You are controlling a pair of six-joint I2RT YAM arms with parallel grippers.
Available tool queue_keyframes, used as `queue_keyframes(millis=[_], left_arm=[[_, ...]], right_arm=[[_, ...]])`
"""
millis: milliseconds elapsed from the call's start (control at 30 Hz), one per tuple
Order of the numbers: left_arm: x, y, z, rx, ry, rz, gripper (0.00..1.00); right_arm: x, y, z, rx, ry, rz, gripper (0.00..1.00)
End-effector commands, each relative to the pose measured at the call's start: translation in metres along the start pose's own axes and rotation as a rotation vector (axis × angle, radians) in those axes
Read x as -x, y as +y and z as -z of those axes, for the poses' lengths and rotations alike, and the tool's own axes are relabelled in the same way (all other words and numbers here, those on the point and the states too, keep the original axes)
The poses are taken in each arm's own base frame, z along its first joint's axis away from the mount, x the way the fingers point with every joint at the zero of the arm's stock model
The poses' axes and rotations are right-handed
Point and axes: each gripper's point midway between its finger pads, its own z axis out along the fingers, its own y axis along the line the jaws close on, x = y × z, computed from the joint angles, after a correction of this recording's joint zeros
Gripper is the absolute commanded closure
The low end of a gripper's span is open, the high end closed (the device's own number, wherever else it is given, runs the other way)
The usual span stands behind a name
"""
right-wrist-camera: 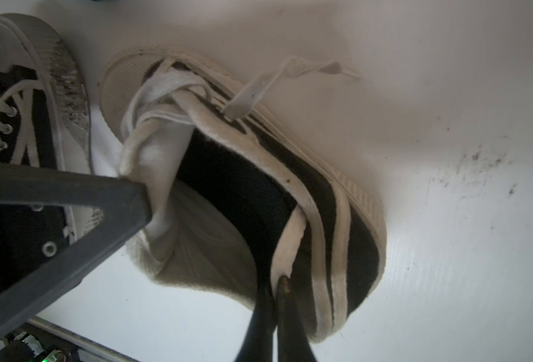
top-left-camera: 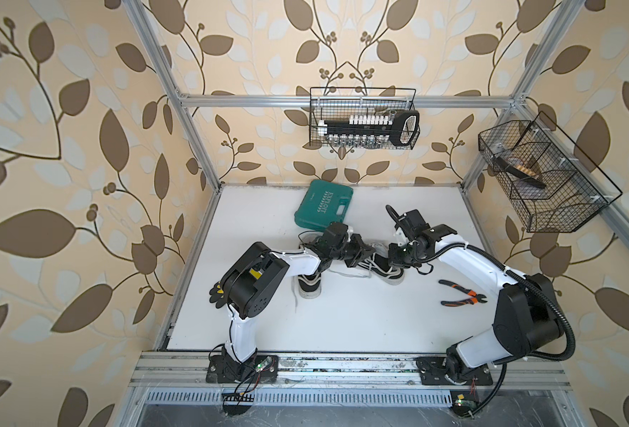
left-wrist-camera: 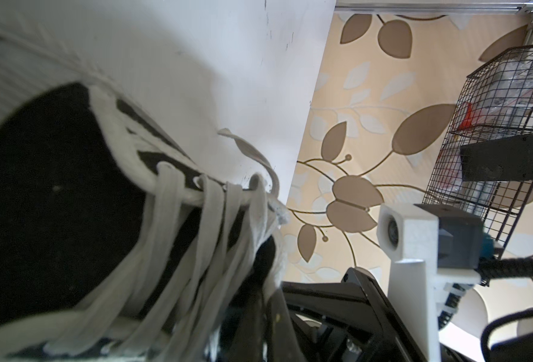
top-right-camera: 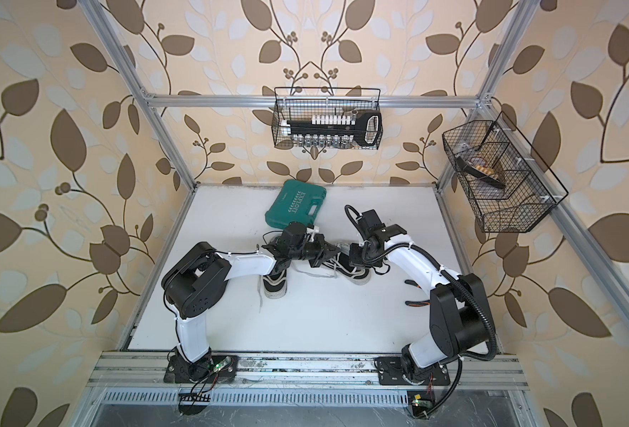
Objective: Insert the insole into the shoe
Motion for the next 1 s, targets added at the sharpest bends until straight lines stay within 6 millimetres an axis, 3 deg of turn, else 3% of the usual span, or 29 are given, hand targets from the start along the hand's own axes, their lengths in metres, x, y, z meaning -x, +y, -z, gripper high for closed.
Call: queue_keyframes(millis=[0, 233, 467, 567, 600, 833, 967], left_arm=[[-0.009, -0.03, 0.002, -0.086, 0.014, -0.056, 1.0], [-0.011, -0.029, 0.004, -0.084, 0.016, -0.059, 1.0], [-0.011, -0.025, 0.004, -0.071, 0.018, -0.062, 1.0], [-0.011, -0.02, 0.003, -0.061, 0.02, -0.061, 1.0], [-0.012, -0.019, 0.003, -0.057, 0.021, -0.061, 1.0], [-0.009, -0.009, 0.0, -0.061, 0.02, -0.038, 1.0], [-0.009, -0.003, -0.003, -0.054, 0.025, -0.032, 1.0]], right_arm=[[-0.006, 0.0, -0.01, -0.053, 0.038, 0.036, 1.0], [-0.023, -0.022, -0.029, -0.169, 0.094, 0.062, 1.0], [-0.014, -0.049, -0.01, -0.352, 0.05, 0.132, 1.0], [-0.008, -0.045, 0.002, -0.392, 0.035, 0.177, 0.64], [-0.006, -0.041, 0.007, -0.394, 0.032, 0.19, 0.59], [0.006, -0.02, 0.047, -0.373, -0.059, 0.242, 0.52], [0.007, -0.01, 0.05, -0.309, -0.086, 0.24, 0.64]])
